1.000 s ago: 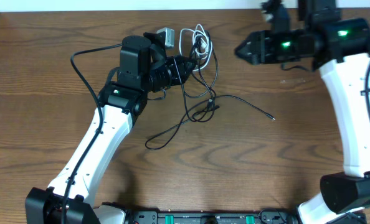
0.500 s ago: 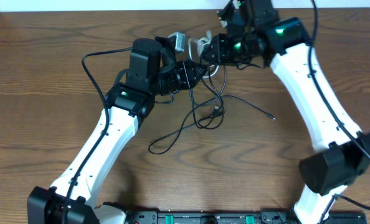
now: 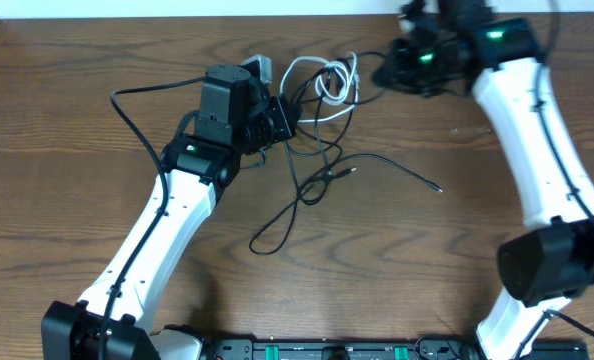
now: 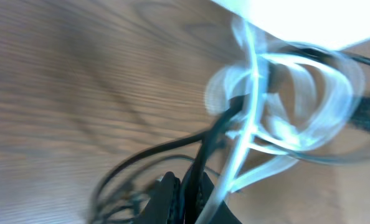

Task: Untangle cables

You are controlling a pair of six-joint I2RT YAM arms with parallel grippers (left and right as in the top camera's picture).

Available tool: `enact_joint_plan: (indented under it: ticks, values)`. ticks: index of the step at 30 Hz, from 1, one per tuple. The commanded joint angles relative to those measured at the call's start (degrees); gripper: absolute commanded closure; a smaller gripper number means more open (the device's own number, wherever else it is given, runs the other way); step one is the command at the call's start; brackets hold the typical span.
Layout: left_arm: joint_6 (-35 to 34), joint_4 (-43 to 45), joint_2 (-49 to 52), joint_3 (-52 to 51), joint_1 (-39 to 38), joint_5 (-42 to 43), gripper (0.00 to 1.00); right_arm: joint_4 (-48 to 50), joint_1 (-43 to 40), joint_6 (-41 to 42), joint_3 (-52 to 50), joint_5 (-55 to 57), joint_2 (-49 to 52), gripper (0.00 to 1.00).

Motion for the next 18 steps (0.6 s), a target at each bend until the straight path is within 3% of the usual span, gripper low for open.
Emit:
enact_joint_plan:
  ticks: [1,10,18]
  values:
    - [3.34,-2.38,-1.14,0.28,0.94,-13.97,0.92,-2.03,-5.68,-5.49,0.28,-0.28,-5.29,0.99]
    - [4.22,-6.19,-1.14,0.28,0.98,-28.52,0.92,-7.61,-21.84,-11.5,0.28,-8.39,-8.07,0.99]
    - [4.2,-6.8,-1.14,0.28,0.96,-32.44,0.92,-10.08,-30.77,-12.7,0.28,-10.8,-8.04,0.99]
